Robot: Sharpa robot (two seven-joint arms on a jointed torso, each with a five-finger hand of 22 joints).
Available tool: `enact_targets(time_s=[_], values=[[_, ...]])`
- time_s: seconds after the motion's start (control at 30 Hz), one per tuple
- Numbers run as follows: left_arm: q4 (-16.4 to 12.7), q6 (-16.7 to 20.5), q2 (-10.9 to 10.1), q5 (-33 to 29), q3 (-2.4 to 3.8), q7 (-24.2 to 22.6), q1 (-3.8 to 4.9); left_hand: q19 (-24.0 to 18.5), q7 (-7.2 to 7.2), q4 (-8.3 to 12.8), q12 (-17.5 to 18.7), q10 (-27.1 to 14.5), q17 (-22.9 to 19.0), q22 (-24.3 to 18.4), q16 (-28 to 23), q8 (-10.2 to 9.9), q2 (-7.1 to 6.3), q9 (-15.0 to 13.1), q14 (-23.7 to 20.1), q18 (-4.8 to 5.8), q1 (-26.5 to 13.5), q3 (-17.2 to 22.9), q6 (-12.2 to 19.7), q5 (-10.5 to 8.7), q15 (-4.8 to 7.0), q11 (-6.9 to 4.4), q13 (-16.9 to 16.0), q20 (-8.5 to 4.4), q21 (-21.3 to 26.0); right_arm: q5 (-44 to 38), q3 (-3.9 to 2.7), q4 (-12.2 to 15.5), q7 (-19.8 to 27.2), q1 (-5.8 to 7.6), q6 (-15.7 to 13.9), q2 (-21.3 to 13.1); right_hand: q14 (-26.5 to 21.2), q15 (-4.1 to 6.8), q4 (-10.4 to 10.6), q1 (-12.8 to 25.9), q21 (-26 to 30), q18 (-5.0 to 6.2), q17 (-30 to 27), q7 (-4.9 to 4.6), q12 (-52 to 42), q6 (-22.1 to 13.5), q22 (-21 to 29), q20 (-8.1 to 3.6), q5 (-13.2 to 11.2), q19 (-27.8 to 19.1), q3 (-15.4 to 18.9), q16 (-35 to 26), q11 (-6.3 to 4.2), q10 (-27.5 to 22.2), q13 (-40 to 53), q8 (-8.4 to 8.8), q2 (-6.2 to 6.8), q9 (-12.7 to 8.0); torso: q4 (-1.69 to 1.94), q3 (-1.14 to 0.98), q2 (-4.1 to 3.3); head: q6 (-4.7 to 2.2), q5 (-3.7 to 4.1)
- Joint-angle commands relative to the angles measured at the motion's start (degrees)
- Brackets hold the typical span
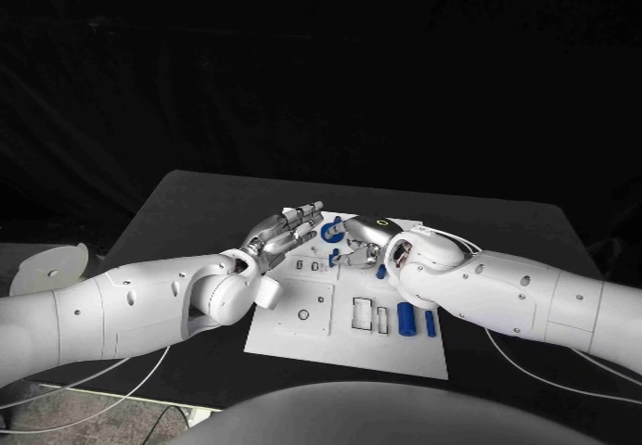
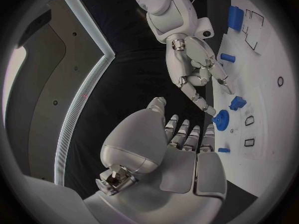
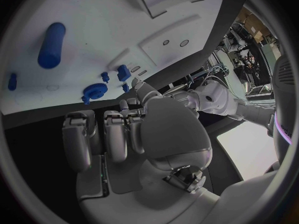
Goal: Assemble the parts on the task board
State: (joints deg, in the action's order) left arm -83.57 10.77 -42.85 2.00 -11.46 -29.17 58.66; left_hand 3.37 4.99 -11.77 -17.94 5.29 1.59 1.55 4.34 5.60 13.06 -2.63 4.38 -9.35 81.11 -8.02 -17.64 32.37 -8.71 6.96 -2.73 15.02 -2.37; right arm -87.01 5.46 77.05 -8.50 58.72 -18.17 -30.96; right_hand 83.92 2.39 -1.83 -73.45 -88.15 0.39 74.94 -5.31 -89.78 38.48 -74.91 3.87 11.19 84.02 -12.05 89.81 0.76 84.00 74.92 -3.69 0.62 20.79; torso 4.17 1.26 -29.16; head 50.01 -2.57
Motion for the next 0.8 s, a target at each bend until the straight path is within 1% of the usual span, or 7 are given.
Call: enact_targets(time_s=[0.03,0.2,0.27,0.43,0.53,0.67,0.8], values=[[-0.79,6.85,-0.28,0.68,0.07,-7.60,-0.16,2.91,0.07,1.00,-6.53,3.65,0.90,0.91,3.95,1.12,-1.79,-0.32,4.50,-1.12,-0.04,0.10,-3.86,1.77,0.02,0.71,-0.66,0.26,-1.77,0.03,-0.02,3.05,0.86,1.19,-2.38,-2.38,6.08,0.36,0.06,0.30,0.44,0.30,15.06,-0.50,-0.22,0.40,-14.17,-0.28,-0.47,4.56,0.52,0.19,-0.11,6.00,15.08,-0.44,0.61,-0.14,-0.11,0.14,0.17,-0.01,0.05],[-1.62,10.34,-1.11,0.98,0.12,-9.80,-0.22,7.56,0.51,1.62,-12.34,6.55,1.47,2.11,8.29,1.43,-2.50,-0.40,9.10,-0.88,0.68,0.89,-6.10,1.81,-1.18,1.71,-1.11,1.61,-4.46,-0.32,-0.01,7.62,0.43,3.12,-1.83,-6.90,6.08,0.25,0.23,0.50,0.49,0.31,15.06,-0.64,-0.22,0.80,-14.16,-0.21,-0.76,4.53,0.85,0.19,0.03,6.00,15.08,-0.65,0.83,-0.24,-0.40,0.16,0.69,-0.01,-0.18],[-2.75,12.12,-2.07,1.42,0.27,-10.05,-0.06,24.03,0.31,1.92,-16.41,9.30,2.94,6.51,15.42,2.24,-2.91,-0.67,17.57,-0.24,1.89,1.85,-8.70,-0.34,-1.22,3.05,-1.75,1.79,-13.97,-0.55,0.00,9.54,0.16,4.12,-1.39,-9.17,6.08,0.21,0.32,0.60,0.54,0.32,15.06,-0.70,-0.22,0.89,-14.14,-0.18,-0.86,4.50,0.98,0.19,0.07,6.00,15.08,-0.69,0.89,-0.29,-0.78,0.30,0.95,-0.01,-0.36],[-4.10,16.90,-3.43,5.89,0.72,-8.24,2.15,35.27,1.28,2.04,-25.61,17.16,5.26,8.48,25.63,5.37,-4.24,-1.57,28.71,-1.10,3.91,3.42,-15.96,-3.86,-1.43,4.90,-4.80,0.80,-19.48,-0.76,0.02,13.41,-0.55,6.22,-0.44,-14.53,6.08,0.17,0.42,0.69,0.54,0.32,15.06,-0.75,-0.22,0.96,-14.14,-0.15,-0.98,4.50,1.08,0.19,0.12,6.00,15.08,-0.73,0.91,-0.34,-1.36,0.37,1.57,-0.01,-1.19],[-4.77,19.09,-3.98,9.95,0.81,-6.19,3.70,43.20,4.96,3.59,-35.11,29.09,8.81,11.19,34.79,10.55,-5.21,-3.29,39.77,-1.21,6.67,4.94,-23.19,-4.09,1.01,3.06,-8.97,-0.89,-25.27,-0.47,0.05,14.49,-0.63,6.96,-0.28,-16.41,6.08,0.13,0.57,0.76,0.60,0.34,15.06,-0.82,-0.22,1.09,-14.12,-0.11,-1.07,4.47,1.15,0.19,0.18,6.00,15.08,-0.79,0.82,-0.39,-2.00,0.30,2.06,-0.01,-1.74],[-5.51,20.85,-4.71,17.26,0.90,-2.46,5.31,51.84,4.82,2.72,-46.46,36.87,15.90,16.28,48.43,16.88,-6.54,-5.61,49.03,-0.99,6.02,4.51,-24.70,-4.86,5.21,-0.99,-15.77,-5.01,-34.57,0.29,0.26,14.72,-0.52,7.36,0.28,-17.44,6.08,0.07,0.72,0.79,0.62,0.34,15.06,-0.90,-0.22,1.29,-14.11,-0.06,-1.11,4.45,1.17,0.19,0.24,6.00,15.08,-0.89,0.63,-0.43,-3.02,0.33,2.40,-0.01,-2.33],[-4.85,21.37,-4.79,27.51,0.93,3.93,6.20,54.71,2.88,-1.08,-68.91,67.85,55.06,27.02,76.59,28.92,-7.72,-11.17,65.90,-0.11,4.55,3.92,-23.23,-7.19,7.04,-3.20,-66.27,-7.70,-49.12,1.21,0.59,14.74,-0.89,7.40,1.72,-18.22,6.08,0.02,0.90,0.83,0.69,0.36,15.06,-0.98,-0.22,1.40,-14.08,-0.02,-1.12,4.41,1.16,0.19,0.30,6.00,15.08,-0.94,0.40,-0.49,-3.79,-0.03,2.66,-0.01,-2.35]])
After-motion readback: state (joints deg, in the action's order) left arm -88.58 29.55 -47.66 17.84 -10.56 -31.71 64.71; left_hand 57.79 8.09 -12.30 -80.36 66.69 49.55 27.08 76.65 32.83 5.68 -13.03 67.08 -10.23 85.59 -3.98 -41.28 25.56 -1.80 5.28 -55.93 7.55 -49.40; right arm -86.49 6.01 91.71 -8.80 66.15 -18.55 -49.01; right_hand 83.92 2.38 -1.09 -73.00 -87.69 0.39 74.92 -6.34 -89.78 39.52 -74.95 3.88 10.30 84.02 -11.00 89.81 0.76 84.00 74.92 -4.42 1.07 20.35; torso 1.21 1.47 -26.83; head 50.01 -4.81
